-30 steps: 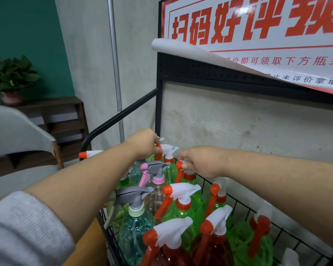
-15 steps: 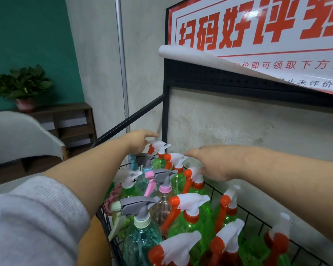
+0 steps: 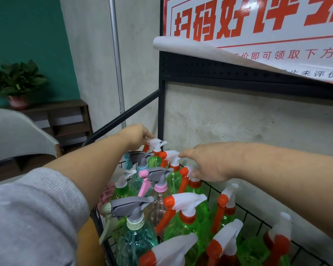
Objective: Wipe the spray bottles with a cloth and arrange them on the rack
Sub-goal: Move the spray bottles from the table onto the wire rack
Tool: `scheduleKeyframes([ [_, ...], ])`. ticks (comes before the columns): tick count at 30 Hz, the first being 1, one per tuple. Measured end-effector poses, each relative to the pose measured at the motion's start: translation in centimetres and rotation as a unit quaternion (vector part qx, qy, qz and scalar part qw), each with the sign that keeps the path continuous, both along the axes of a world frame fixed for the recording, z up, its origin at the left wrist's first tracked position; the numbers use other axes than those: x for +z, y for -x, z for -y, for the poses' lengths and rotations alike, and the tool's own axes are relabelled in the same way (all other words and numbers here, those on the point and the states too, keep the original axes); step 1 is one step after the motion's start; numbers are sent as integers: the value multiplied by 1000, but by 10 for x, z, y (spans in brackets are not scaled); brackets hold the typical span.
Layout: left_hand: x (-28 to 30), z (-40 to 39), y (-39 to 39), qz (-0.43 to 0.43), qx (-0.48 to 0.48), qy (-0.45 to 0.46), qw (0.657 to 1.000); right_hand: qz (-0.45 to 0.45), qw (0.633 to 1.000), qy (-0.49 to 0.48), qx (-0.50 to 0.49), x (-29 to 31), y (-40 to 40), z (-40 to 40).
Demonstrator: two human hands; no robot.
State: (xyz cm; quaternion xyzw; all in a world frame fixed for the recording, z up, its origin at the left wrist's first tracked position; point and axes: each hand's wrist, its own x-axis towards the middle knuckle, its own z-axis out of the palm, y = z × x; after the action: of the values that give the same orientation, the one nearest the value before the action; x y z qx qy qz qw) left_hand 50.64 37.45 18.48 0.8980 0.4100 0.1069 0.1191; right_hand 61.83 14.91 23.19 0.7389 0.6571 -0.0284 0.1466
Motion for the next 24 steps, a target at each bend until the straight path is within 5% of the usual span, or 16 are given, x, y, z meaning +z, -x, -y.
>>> scheduleKeyframes([
  [15, 0, 4, 9, -16, -19, -2, 1000, -5, 999, 37, -7, 3, 9, 6],
  [21, 16, 44, 10, 82, -79, -15, 993, 16, 998, 63, 5, 5, 12, 7],
  [24, 20, 66, 3, 26, -119, -7, 993, 23, 997, 70, 9, 6, 13, 7],
])
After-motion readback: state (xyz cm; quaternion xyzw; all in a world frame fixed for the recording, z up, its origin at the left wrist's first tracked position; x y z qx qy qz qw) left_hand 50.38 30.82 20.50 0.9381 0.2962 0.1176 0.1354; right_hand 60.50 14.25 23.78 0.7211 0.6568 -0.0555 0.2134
